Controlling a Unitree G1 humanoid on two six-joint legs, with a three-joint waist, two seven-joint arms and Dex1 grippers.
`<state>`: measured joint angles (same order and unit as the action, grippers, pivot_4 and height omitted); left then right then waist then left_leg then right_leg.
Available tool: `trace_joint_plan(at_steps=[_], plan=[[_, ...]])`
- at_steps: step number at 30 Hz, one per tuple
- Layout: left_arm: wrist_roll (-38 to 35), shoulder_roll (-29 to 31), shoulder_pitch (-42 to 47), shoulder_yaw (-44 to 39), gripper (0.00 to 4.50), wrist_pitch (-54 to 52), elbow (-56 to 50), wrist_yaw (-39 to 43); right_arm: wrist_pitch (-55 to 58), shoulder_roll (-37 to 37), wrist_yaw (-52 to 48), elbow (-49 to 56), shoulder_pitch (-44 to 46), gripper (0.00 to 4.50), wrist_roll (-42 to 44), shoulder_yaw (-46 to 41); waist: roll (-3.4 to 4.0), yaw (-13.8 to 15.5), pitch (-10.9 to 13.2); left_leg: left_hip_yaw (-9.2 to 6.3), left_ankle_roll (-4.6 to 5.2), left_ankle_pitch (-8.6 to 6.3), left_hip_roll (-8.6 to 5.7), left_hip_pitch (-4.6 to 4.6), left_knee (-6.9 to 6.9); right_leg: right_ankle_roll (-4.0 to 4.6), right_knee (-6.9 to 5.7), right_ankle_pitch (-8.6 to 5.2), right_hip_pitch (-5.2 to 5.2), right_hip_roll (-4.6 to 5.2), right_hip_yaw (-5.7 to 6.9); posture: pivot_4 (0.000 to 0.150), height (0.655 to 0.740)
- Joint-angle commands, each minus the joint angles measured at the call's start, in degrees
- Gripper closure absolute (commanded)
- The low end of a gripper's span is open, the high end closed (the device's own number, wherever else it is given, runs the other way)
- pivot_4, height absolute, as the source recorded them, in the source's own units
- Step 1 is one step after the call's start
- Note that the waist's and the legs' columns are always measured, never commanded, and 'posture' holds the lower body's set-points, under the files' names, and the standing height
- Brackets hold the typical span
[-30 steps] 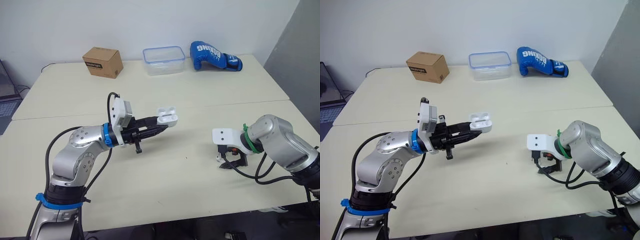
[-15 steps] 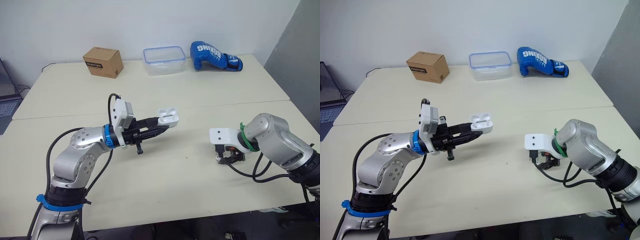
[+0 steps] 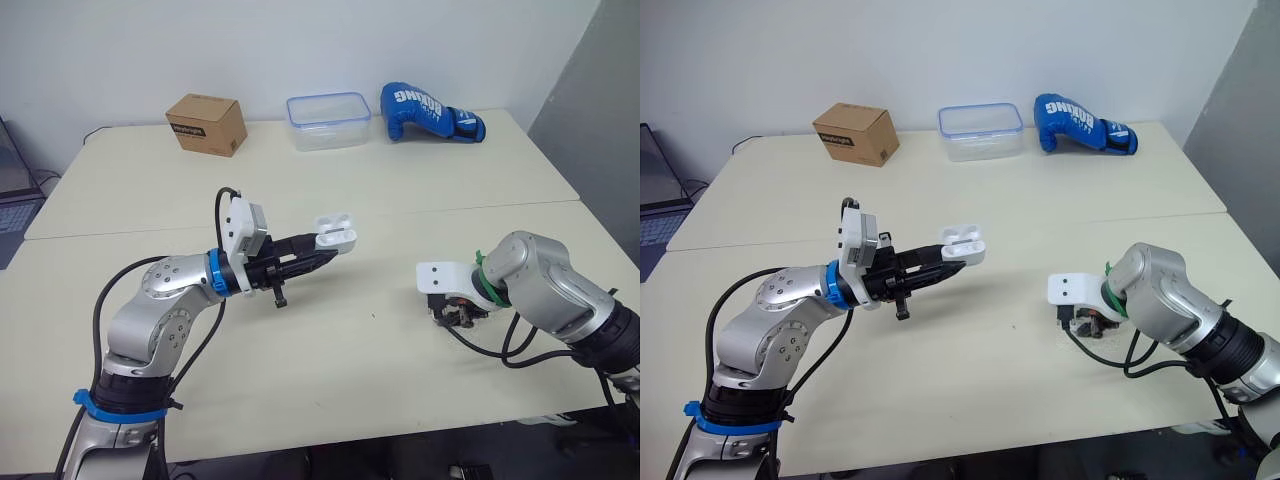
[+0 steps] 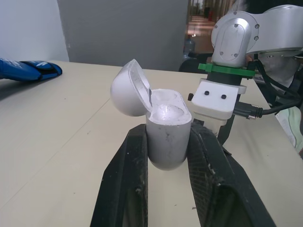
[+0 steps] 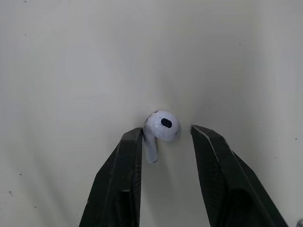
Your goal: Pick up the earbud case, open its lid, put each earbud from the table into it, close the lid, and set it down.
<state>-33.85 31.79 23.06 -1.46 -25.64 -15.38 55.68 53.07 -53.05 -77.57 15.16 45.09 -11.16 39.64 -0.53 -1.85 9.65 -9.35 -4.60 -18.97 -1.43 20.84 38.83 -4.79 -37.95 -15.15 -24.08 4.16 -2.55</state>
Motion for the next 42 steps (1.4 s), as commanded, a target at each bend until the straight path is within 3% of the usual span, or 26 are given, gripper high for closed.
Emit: trace_joint_plan(at_steps=[1, 17, 23, 39, 42], plan=[[-0.5, 0.1, 0.2, -0.2, 3.72, 0.6, -2.2, 0.0, 1.2, -0.2, -0.5, 2.1, 1.2, 2.64, -0.6, 0.1, 0.0, 0.0, 0.0, 0.0, 0.0, 0.0, 0.0, 0.0, 0.0, 0.0, 0.0, 0.0, 0.0, 0.0, 0.0, 0.15, 0.74], [-0.4, 0.1, 0.2, -0.2, 3.72, 0.6, -2.2, -0.1, 3.8, -0.1, -0.5, 3.6, 2.4, 2.64, -0.1, 1.8, 0.0, 0.0, 0.0, 0.0, 0.0, 0.0, 0.0, 0.0, 0.0, 0.0, 0.0, 0.0, 0.0, 0.0, 0.0, 0.15, 0.74], [-0.4, 0.1, 0.1, -0.2, 3.72, 0.5, -2.3, -0.1, 4.0, -0.3, -0.4, 3.7, 2.3, 4.08, -0.1, 2.0, 0.0, 0.0, 0.0, 0.0, 0.0, 0.0, 0.0, 0.0, 0.0, 0.0, 0.0, 0.0, 0.0, 0.0, 0.0, 0.15, 0.74], [-0.3, 0.0, 0.0, -0.3, 3.72, 0.8, -2.0, -0.3, 5.0, -0.3, -0.5, 4.5, 2.5, 4.08, 0.4, 1.6, 0.0, 0.0, 0.0, 0.0, 0.0, 0.0, 0.0, 0.0, 0.0, 0.0, 0.0, 0.0, 0.0, 0.0, 0.0, 0.15, 0.74], [0.9, -0.7, 0.1, -0.9, 3.72, 1.8, -0.8, -2.0, 5.8, 0.0, 0.2, 4.1, 3.4, 4.08, 2.3, -2.4, 0.0, 0.0, 0.0, 0.0, 0.0, 0.0, 0.0, 0.0, 0.0, 0.0, 0.0, 0.0, 0.0, 0.0, 0.0, 0.15, 0.74]])
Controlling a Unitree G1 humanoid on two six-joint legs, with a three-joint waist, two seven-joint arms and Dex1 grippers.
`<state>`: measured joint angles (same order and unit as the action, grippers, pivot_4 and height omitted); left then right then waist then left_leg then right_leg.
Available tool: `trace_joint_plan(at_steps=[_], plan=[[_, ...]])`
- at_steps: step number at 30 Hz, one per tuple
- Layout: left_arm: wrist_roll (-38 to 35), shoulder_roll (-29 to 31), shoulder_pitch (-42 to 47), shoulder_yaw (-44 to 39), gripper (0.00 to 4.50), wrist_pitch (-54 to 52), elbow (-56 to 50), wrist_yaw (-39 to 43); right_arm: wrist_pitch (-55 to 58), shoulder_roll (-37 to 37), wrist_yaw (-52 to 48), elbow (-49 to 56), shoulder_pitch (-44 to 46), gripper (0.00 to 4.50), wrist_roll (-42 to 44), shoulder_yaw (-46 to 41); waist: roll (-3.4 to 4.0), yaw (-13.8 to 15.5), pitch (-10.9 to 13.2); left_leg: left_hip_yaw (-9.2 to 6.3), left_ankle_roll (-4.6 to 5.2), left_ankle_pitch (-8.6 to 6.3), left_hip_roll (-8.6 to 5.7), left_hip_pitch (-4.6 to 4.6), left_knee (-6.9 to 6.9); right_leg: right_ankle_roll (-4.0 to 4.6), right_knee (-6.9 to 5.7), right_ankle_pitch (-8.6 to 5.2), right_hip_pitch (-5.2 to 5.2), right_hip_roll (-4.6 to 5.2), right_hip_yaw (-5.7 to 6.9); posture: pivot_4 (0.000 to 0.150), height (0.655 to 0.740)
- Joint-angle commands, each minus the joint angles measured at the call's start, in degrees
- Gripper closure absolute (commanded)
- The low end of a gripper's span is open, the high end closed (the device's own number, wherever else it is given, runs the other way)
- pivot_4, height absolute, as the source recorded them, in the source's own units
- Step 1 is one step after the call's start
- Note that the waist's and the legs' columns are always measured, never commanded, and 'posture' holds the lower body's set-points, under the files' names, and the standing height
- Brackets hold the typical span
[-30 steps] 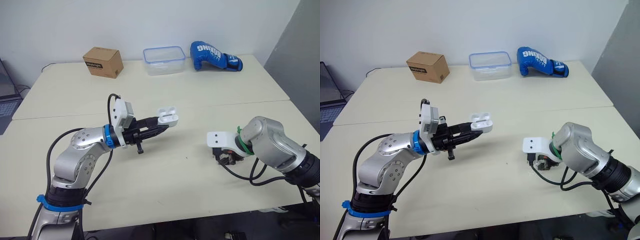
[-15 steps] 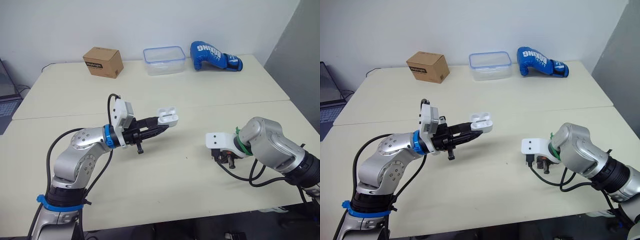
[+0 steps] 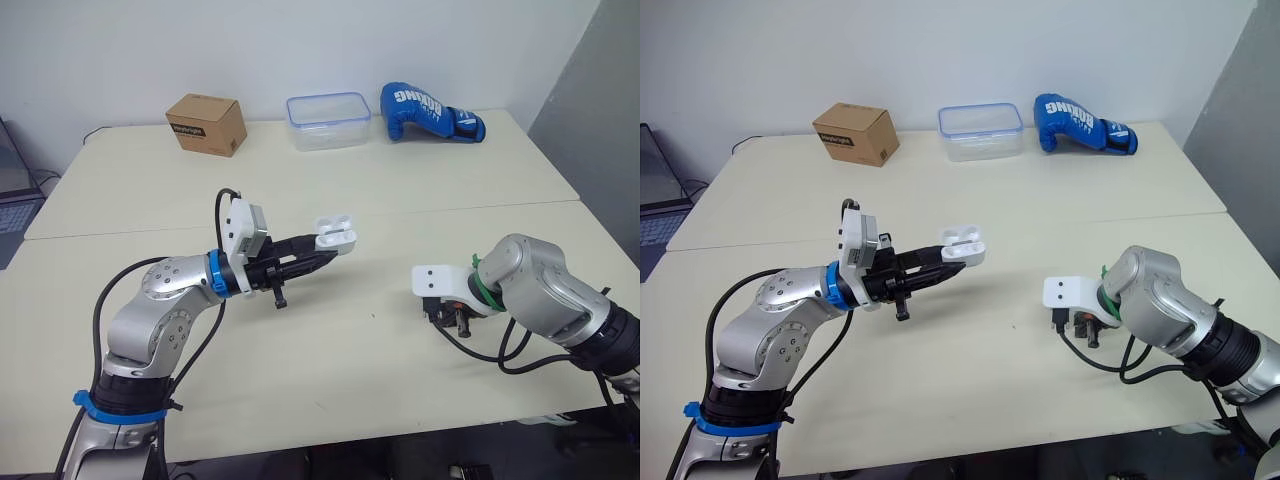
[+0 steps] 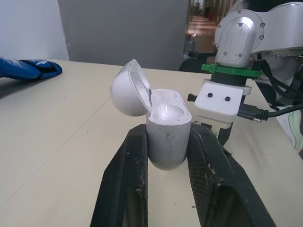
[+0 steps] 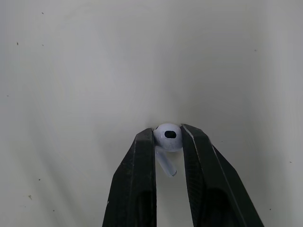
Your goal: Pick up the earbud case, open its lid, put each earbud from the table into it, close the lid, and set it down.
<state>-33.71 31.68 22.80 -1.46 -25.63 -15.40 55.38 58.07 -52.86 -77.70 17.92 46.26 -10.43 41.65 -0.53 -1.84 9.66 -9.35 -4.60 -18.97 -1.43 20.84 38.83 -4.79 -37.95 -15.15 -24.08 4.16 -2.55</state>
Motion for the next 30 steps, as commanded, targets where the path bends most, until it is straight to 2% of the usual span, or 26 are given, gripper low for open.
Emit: trace_joint_plan(at_steps=[1, 7, 13, 16, 23, 30], plan=[[1.3, -0.9, 0.4, -1.1, 3.72, 2.4, -0.4, -2.2, 1.8, 0.3, 1.0, 1.1, 2.7, 4.08, 2.5, -6.1, 0.0, 0.0, 0.0, 0.0, 0.0, 0.0, 0.0, 0.0, 0.0, 0.0, 0.0, 0.0, 0.0, 0.0, 0.0, 0.15, 0.74], [2.4, -2.0, 0.2, -1.6, 3.72, 4.5, 1.4, -3.7, 13.8, 6.7, 9.2, 1.2, 2.3, 4.08, 8.3, -19.0, 0.0, 0.1, 0.0, -0.02, 0.0, 0.0, 0.01, 0.0, -0.01, 0.0, 0.0, 0.0, 0.0, 0.0, 0.01, 0.15, 0.74], [3.2, -2.8, 1.4, -1.7, 3.72, 5.9, 3.6, -4.4, 29.6, 27.6, 27.1, 0.0, 5.0, 4.08, 8.7, -41.9, 0.01, 0.0, 0.0, -0.01, -0.02, 0.01, 0.0, 0.0, -0.02, 0.02, -0.1, 0.01, -0.08, -0.01, -0.03, 0.15, 0.74], [3.7, -3.1, 2.5, -1.3, 3.72, 6.5, 4.7, -4.4, 31.9, 35.9, 34.4, 1.0, 6.9, 4.08, 8.8, -50.4, 0.02, 0.0, 0.0, -0.03, -0.05, 0.03, -0.02, 0.01, -0.02, 0.02, -0.1, 0.01, -0.08, -0.01, -0.04, 0.15, 0.74], [6.5, -5.7, 7.0, 0.1, 3.72, 9.7, 10.7, -5.0, 29.3, 49.7, 45.9, 6.1, 10.0, 4.08, 12.1, -61.5, 0.1, -0.3, 0.0, -0.04, -0.06, 0.03, -0.03, 0.01, -0.03, 0.02, -0.15, 0.01, -0.1, -0.01, -0.02, 0.15, 0.74], [9.0, -9.7, 11.4, 1.7, 3.72, 12.7, 16.5, -5.1, 27.3, 58.1, 52.3, 10.7, 11.5, 4.08, 17.1, -66.0, 0.13, -0.9, -0.1, -0.05, -0.07, 0.04, -0.04, 0.01, -0.05, 0.02, -0.17, 0.01, -0.13, -0.01, -0.03, 0.15, 0.74]])
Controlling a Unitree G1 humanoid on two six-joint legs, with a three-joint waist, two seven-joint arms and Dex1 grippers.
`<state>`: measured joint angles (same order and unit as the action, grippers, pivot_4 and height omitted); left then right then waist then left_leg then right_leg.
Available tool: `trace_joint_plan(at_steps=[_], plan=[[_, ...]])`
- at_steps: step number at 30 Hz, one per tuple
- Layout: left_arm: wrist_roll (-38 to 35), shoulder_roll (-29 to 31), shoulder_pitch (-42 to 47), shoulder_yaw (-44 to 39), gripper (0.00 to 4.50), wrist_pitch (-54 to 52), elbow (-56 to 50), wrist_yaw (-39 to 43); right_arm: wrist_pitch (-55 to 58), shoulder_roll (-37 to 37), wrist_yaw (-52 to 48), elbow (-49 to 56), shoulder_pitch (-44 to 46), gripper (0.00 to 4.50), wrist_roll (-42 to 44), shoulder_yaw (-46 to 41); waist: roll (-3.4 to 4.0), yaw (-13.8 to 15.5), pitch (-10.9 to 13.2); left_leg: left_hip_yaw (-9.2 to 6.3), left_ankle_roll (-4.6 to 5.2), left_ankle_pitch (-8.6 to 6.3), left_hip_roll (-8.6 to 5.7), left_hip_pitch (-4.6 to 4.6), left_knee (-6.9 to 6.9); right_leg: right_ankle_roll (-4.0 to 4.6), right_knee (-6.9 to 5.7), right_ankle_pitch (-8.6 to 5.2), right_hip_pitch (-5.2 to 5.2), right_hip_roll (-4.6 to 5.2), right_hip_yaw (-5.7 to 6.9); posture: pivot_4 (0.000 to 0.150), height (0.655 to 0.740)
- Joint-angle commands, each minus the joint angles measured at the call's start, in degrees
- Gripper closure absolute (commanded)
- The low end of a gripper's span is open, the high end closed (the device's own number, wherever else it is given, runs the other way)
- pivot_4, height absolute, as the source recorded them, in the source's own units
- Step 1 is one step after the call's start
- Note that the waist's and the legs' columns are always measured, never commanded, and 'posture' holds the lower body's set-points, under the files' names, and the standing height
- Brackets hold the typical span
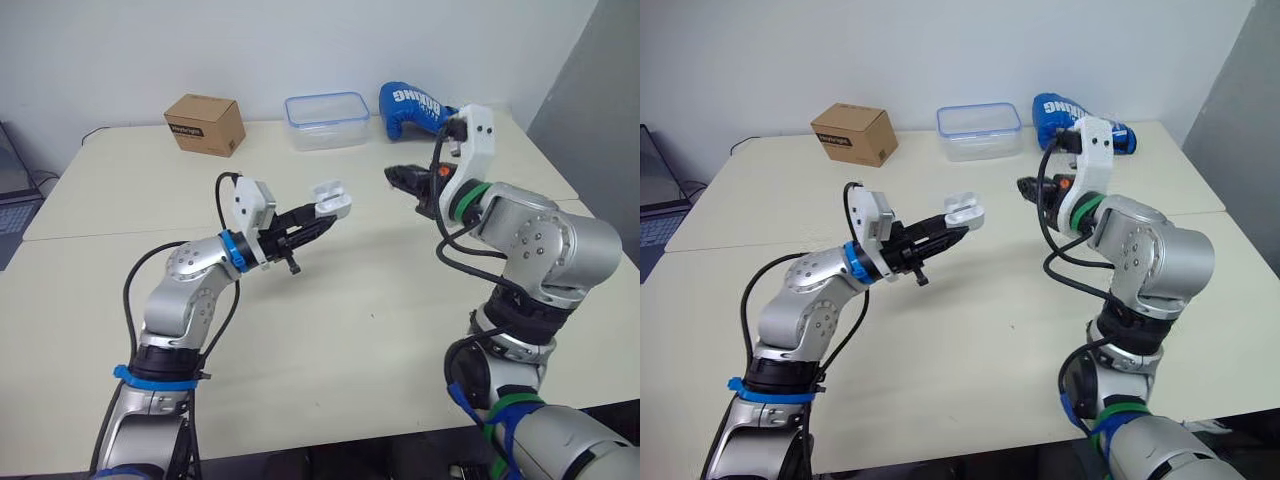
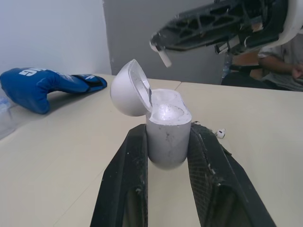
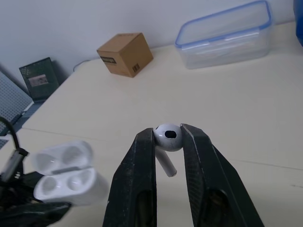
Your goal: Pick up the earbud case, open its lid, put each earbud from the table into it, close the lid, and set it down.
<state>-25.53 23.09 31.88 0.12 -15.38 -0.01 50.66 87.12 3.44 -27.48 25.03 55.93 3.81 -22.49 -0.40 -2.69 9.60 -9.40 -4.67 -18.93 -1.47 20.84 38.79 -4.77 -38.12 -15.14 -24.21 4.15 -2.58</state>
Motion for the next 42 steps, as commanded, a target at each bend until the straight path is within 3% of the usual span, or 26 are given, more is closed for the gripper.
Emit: trace_joint_plan(at_steps=[1, 18, 42], plan=[[1.2, -1.5, 3.0, 0.2, 3.72, 2.8, 2.1, -0.4, -1.9, 2.5, 2.5, 4.1, 1.8, 4.08, 3.7, -2.0, 0.0, -0.1, 0.0, 0.0, 0.0, 0.0, 0.0, 0.0, 0.0, 0.0, -0.01, 0.0, 0.0, 0.0, 0.0, 0.15, 0.74], [2.3, -5.5, 7.9, 0.3, 3.72, 3.1, 7.0, -0.9, -17.2, 8.0, 11.8, 2.3, -7.8, 4.08, 14.6, 5.3, 0.01, -0.8, 0.0, -0.02, 0.0, 0.0, 0.0, 0.0, -0.01, 0.0, 0.0, 0.0, -0.02, 0.0, -0.01, 0.15, 0.74], [1.5, -6.5, 11.0, 0.0, 3.72, -1.1, 7.4, -1.7, -24.5, 6.2, 21.1, 0.7, -12.8, 4.08, 26.7, 12.2, 0.01, -0.9, 0.0, -0.04, 0.0, 0.0, -0.01, 0.0, -0.02, 0.0, 0.02, 0.0, -0.01, 0.0, -0.01, 0.15, 0.74]])
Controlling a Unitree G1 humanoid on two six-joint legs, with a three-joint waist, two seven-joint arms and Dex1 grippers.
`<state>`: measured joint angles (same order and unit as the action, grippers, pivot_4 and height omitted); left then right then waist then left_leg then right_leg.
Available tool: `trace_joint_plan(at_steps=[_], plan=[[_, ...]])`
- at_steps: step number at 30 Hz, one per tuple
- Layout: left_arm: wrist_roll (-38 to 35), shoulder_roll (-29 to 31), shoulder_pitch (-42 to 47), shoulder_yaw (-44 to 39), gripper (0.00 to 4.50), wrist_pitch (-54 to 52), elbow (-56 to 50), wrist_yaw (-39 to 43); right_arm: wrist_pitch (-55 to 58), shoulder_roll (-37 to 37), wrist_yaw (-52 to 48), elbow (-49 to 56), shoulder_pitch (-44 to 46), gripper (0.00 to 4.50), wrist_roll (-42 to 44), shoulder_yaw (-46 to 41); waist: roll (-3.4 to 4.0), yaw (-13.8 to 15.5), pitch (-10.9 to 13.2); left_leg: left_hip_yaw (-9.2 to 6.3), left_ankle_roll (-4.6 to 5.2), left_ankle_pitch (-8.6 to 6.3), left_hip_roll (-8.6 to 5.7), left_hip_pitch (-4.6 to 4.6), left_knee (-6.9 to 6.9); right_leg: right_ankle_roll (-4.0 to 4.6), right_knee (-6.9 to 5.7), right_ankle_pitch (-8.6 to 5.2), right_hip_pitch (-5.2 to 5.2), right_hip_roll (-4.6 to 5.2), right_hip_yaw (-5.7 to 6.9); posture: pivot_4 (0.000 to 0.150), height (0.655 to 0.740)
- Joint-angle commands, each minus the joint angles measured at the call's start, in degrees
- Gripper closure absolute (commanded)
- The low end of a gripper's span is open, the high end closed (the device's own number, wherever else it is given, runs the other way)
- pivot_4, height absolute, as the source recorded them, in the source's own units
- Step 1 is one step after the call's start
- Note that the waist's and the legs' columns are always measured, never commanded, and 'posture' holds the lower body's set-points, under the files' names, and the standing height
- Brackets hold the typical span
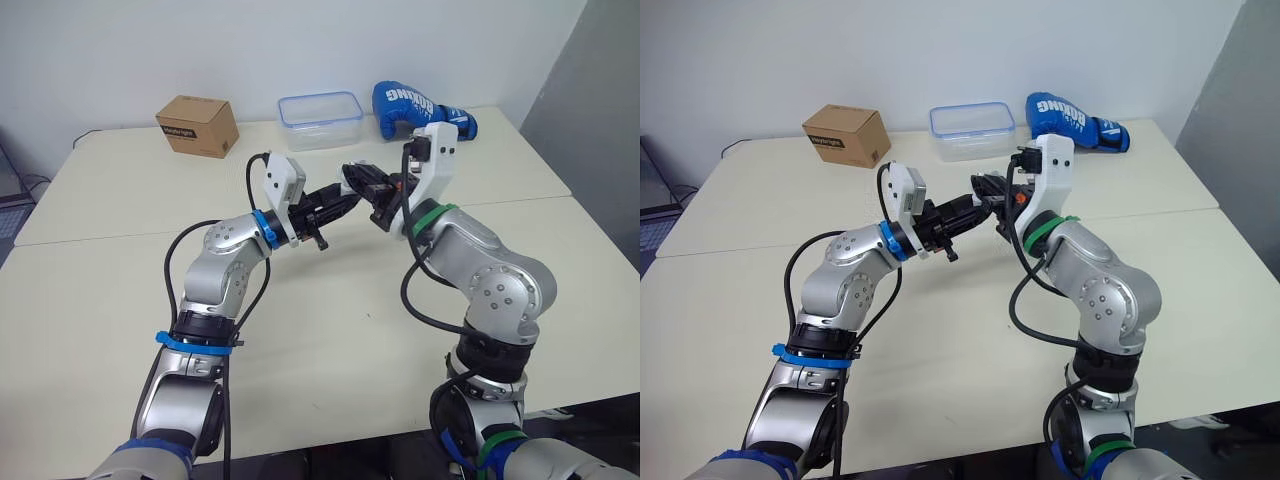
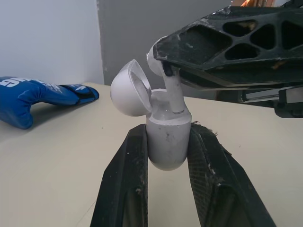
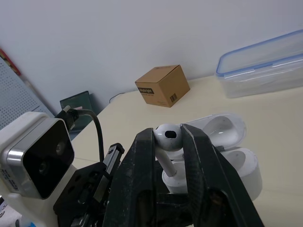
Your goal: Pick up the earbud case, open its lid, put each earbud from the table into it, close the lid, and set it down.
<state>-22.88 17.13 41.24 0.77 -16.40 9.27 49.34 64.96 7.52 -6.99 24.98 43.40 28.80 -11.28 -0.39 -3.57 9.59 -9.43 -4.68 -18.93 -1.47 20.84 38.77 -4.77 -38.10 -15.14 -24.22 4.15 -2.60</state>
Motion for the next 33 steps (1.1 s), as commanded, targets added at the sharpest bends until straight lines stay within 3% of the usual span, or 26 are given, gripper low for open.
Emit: trace_joint_plan(at_steps=[1, 33], plan=[[-1.3, -0.6, 1.6, -0.7, 3.72, -0.3, -2.2, -0.4, -2.9, 2.1, 1.0, 0.5, -0.4, 4.08, 1.8, 1.3, 0.0, 0.0, 0.0, 0.0, 0.0, 0.0, 0.0, 0.0, 0.0, 0.0, 0.0, 0.0, 0.0, 0.0, 0.0, 0.15, 0.74], [-1.9, -0.2, 1.4, -1.3, 3.72, -1.2, -3.2, -1.0, -10.4, -0.3, 5.1, -2.1, -1.9, 4.08, 4.4, 3.2, 0.0, 0.0, 0.0, 0.0, 0.0, 0.0, 0.0, 0.0, 0.0, 0.0, 0.0, 0.0, 0.0, 0.0, 0.0, 0.15, 0.74]])
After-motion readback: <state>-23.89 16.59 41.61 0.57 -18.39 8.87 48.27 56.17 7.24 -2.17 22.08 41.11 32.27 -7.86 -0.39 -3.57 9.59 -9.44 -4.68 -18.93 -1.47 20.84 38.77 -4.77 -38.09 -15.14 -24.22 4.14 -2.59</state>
